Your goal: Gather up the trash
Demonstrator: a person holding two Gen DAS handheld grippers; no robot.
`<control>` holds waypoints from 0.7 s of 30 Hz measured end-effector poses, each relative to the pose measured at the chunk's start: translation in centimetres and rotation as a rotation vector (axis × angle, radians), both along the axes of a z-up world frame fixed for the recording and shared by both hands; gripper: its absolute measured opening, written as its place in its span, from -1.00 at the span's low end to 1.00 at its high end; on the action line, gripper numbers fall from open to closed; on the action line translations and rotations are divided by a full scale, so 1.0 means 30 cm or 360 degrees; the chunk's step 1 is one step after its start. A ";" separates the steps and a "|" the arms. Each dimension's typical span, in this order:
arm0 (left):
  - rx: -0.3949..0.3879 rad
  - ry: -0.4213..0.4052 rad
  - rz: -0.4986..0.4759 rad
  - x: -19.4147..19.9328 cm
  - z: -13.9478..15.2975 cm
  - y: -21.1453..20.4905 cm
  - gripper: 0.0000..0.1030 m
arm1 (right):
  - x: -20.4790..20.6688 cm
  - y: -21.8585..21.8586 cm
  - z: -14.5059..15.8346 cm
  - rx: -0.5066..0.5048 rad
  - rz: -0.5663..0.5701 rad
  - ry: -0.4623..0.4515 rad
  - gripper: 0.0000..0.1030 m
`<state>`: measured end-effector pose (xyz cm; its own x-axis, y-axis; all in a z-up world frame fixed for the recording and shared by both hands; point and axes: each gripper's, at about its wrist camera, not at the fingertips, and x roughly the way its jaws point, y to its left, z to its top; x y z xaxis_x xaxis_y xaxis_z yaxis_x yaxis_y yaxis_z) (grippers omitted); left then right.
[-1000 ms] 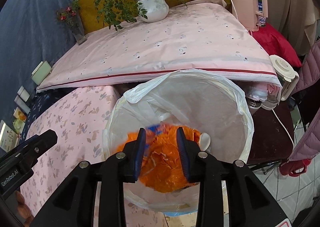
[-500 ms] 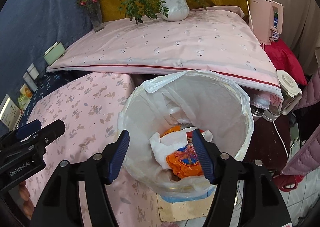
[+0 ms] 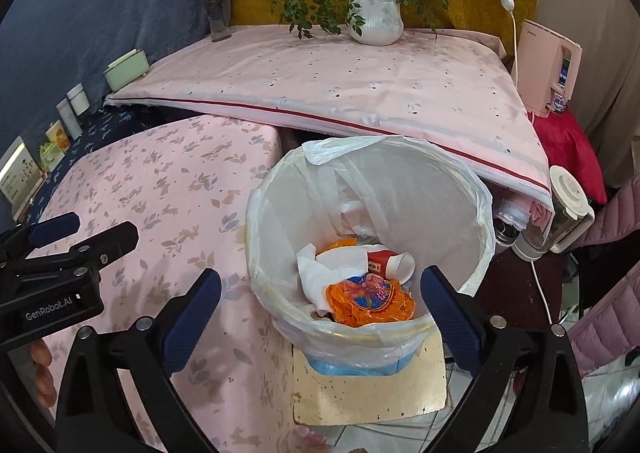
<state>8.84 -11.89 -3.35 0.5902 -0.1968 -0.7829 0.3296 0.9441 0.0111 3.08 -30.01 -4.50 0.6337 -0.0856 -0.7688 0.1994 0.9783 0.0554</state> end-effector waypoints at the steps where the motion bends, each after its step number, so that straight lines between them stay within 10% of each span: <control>1: 0.0008 0.0001 -0.0001 -0.003 -0.003 0.000 0.69 | -0.004 0.003 0.001 -0.0002 0.0005 -0.0003 0.87; 21: 0.0016 0.0004 0.0010 -0.035 -0.021 0.006 0.69 | -0.049 0.022 -0.006 -0.0044 -0.0009 0.0006 0.87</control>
<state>7.78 -11.71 -3.97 0.5892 -0.1852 -0.7865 0.3239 0.9459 0.0199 1.61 -29.36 -4.68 0.6302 -0.1103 -0.7685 0.2049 0.9784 0.0275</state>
